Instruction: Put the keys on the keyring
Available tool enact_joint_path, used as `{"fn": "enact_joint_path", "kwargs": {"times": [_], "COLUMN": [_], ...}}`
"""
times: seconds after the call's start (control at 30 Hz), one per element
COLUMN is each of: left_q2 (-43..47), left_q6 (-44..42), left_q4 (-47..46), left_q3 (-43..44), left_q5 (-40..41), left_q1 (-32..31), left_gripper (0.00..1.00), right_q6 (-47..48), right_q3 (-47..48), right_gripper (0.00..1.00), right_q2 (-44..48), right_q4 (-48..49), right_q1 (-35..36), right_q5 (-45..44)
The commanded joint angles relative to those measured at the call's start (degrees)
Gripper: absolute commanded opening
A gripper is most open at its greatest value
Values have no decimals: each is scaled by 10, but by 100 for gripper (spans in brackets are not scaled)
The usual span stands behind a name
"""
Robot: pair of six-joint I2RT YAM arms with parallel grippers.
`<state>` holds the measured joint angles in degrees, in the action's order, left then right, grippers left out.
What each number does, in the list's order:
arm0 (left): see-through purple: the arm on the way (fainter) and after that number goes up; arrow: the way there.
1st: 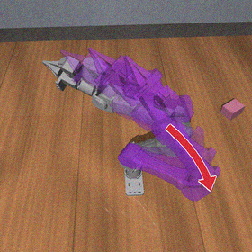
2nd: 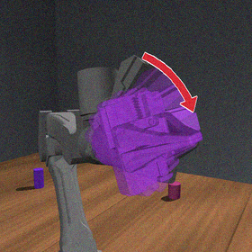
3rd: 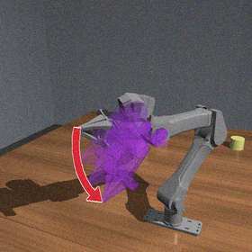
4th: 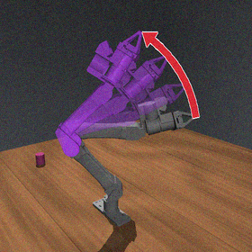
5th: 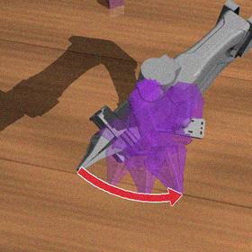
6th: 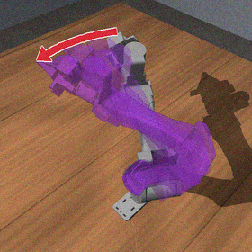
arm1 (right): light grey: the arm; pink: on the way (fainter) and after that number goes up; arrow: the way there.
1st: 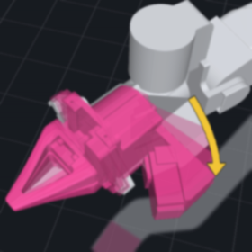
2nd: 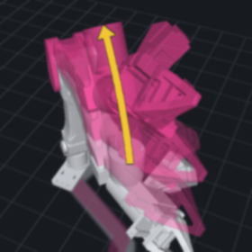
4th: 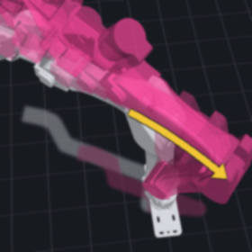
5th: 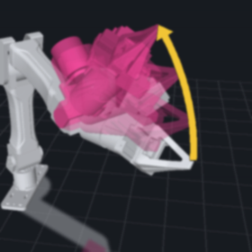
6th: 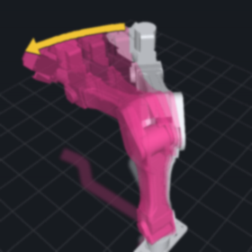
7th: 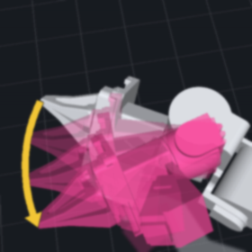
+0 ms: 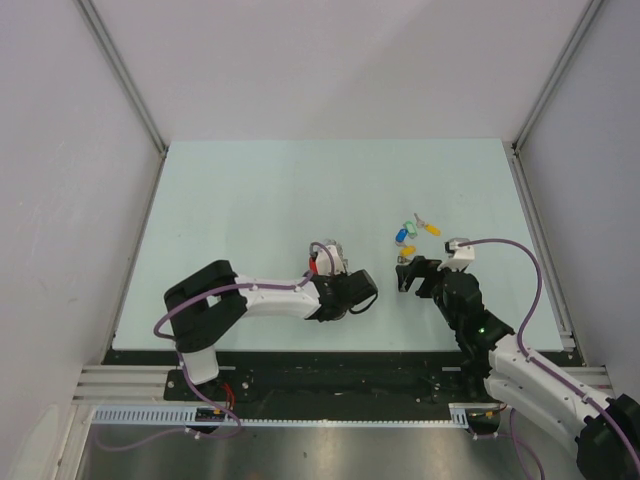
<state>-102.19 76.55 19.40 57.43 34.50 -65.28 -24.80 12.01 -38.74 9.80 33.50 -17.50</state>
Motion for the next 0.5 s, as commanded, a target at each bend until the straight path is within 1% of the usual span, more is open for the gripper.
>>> {"fn": "enact_joint_path", "kwargs": {"times": [0.0,0.33,0.47], "left_q2": [-12,-13,-5], "left_q6": [15,22,45], "left_q4": [9,13,47], "left_q3": [15,15,10], "left_q5": [40,63,88], "left_q1": [0,0,2], "left_gripper": [33,28,26], "right_q6": [5,9,12], "right_q3": [-2,-2,-2], "right_gripper": [98,97,97], "right_q2": [-3,-21,-28], "right_q4": [30,46,51], "right_q1": [-3,-5,-5], "right_q5": [3,26,40]}}
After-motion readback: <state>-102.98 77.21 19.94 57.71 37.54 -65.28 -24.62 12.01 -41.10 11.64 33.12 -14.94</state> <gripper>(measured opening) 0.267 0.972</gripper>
